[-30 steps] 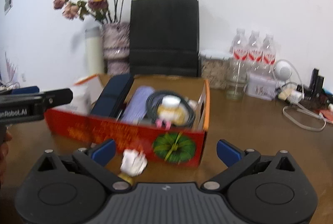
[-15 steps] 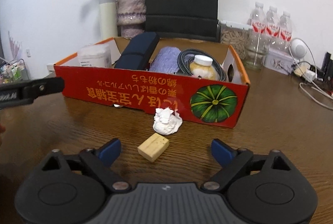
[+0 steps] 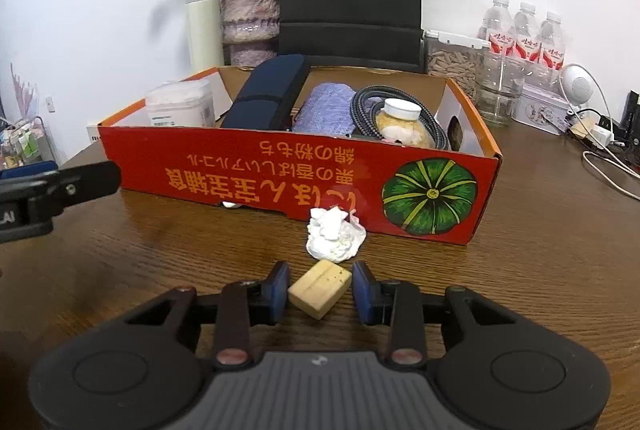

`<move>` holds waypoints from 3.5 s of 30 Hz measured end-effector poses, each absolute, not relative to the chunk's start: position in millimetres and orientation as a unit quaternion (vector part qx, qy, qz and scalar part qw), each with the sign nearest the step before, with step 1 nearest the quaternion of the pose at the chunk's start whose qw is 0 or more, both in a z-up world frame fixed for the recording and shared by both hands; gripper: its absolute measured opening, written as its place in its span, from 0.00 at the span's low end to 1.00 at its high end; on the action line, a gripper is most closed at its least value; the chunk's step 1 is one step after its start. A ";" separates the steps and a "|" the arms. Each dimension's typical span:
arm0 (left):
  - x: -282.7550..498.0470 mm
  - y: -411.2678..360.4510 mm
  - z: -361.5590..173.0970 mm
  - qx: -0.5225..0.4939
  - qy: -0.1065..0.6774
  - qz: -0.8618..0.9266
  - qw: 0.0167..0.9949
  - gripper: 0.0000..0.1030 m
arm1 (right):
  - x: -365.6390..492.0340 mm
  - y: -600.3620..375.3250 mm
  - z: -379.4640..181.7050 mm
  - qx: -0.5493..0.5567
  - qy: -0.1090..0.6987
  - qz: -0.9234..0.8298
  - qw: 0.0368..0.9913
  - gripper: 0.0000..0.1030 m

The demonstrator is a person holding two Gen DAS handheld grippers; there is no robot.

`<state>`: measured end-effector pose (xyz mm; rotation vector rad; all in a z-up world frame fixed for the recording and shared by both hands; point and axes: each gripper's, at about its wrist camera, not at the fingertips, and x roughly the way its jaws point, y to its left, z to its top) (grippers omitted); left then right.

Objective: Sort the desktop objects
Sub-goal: 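Lower right gripper onto the yellow sponge block and close on it, then grasp crumpled white tissue with left gripper while right gripper holds sponge, then carry tissue with left gripper while right gripper carries sponge over the box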

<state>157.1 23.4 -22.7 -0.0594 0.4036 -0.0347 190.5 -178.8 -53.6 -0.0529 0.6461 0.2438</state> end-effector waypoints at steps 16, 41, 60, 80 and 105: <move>161.3 2.1 -23.2 -0.008 0.209 -0.030 0.977 1.00 | 184.9 -208.9 -39.6 -0.002 0.279 0.137 0.950 0.31; 222.0 -134.4 -43.3 0.014 0.278 -0.027 0.960 0.92 | 212.7 -321.3 -50.3 0.019 0.285 0.082 0.955 0.31; 227.3 -138.5 -49.3 0.012 0.312 -0.036 0.949 0.22 | 203.3 -318.4 -47.0 0.018 0.270 0.080 0.959 0.31; 161.7 -98.1 1.6 0.007 0.188 -0.059 0.980 0.21 | 177.6 -287.6 -31.2 0.017 0.219 0.110 0.969 0.31; 252.3 -23.2 29.5 -0.033 0.155 -0.043 0.986 0.21 | 282.6 -177.9 12.3 -0.001 0.190 0.145 0.971 0.31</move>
